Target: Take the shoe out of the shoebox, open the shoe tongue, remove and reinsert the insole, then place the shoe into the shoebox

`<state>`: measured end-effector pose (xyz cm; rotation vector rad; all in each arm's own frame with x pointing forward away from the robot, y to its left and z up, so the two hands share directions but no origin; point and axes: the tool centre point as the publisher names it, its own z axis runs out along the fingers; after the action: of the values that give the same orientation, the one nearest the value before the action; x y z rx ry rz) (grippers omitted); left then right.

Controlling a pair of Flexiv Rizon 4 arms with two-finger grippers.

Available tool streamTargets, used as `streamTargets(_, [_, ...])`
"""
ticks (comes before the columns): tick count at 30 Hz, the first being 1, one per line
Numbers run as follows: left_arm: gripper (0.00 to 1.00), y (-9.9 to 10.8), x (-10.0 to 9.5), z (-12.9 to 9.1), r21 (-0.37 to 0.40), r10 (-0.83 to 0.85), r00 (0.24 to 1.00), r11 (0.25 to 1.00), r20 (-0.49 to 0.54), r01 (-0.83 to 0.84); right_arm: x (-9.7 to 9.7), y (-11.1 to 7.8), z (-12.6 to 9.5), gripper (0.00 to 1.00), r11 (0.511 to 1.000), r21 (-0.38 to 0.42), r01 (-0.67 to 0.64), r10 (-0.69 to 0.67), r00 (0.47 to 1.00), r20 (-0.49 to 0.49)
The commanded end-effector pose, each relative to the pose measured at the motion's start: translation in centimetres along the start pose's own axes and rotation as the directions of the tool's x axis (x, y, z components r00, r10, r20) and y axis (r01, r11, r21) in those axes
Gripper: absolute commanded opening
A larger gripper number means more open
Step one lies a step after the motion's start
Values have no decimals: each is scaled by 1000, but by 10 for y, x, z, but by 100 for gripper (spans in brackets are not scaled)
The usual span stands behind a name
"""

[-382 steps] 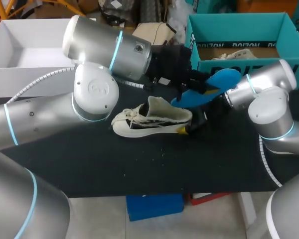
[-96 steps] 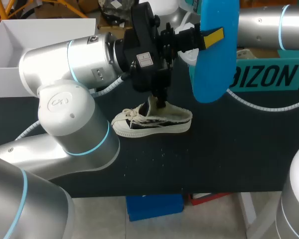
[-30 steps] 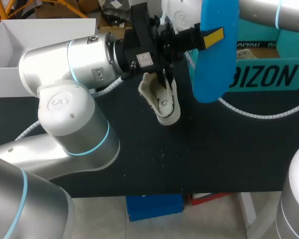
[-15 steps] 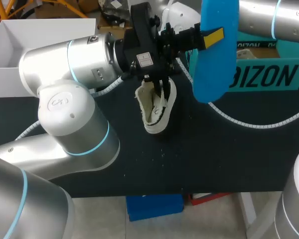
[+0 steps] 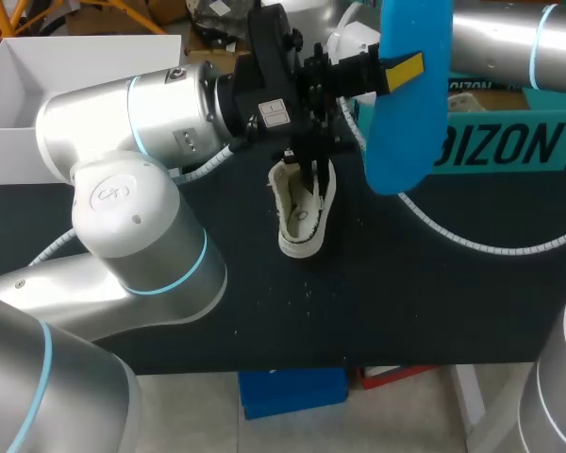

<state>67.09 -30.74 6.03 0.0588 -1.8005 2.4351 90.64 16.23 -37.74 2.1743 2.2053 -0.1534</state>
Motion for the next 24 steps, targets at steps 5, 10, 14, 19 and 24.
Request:
streamTargets(5, [0, 0, 1, 1, -3, 0, 1000, 1000, 5, 0, -15, -1, 0, 100, 1000, 24, -6, 10, 985, -173])
streamTargets(10, [0, 0, 1, 1, -3, 0, 1000, 1000, 5, 0, -27, -1, -17, 100, 995, 91, -44, 78, 909, -409])
streamTargets(14, [0, 0, 1, 1, -3, 0, 1000, 1000, 5, 0, -35, -2, -37, 100, 994, 96, -55, 96, 854, -511])
streamTargets(19, [0, 0, 1, 1, -3, 0, 1000, 1000, 5, 0, -41, -6, -67, 100, 997, 80, -17, 66, 737, -673])
streamTargets(24, [0, 0, 1, 1, -3, 0, 1000, 1000, 5, 0, -45, -10, -95, 100, 1000, -2, 6, -6, 717, -697])
